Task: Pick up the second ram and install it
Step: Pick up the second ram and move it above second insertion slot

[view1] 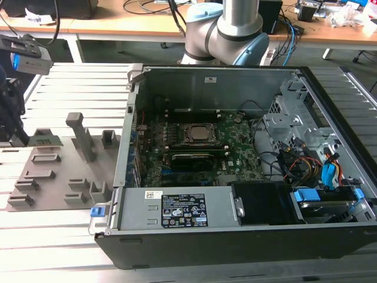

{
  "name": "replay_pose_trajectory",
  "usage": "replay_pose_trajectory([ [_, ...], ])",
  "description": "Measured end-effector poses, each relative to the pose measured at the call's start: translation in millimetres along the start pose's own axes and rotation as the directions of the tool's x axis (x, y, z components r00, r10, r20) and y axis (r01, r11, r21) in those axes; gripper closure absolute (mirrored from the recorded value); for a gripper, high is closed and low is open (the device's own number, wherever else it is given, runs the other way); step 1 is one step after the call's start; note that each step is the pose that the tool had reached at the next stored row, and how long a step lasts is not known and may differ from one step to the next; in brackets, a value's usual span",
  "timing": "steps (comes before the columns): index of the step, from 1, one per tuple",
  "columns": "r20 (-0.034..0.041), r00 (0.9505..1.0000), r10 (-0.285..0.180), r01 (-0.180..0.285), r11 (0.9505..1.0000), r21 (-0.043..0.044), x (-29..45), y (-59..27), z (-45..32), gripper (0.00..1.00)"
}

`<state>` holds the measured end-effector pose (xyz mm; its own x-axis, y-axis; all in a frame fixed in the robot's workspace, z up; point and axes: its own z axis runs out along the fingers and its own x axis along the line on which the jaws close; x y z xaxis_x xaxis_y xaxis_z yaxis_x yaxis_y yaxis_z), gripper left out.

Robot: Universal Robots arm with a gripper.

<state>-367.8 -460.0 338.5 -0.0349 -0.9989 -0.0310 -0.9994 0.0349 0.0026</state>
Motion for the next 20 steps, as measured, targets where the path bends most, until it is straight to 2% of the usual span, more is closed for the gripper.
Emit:
replay_pose_trajectory([
  [11,0.0,1.0,0.0,0.0,1.0,0.0,-0.6,0.0,-19.2,0.86],
  [15,0.0,1.0,0.0,0.0,1.0,0.0,-0.8,0.0,-27.7,0.86],
  [17,0.0,1.0,0.0,0.0,1.0,0.0,-1.1,0.1,-34.8,0.86],
  [20,0.0001,1.0,0.0,0.0,1.0,0.0001,-1.2,0.1,-40.1,0.86],
])
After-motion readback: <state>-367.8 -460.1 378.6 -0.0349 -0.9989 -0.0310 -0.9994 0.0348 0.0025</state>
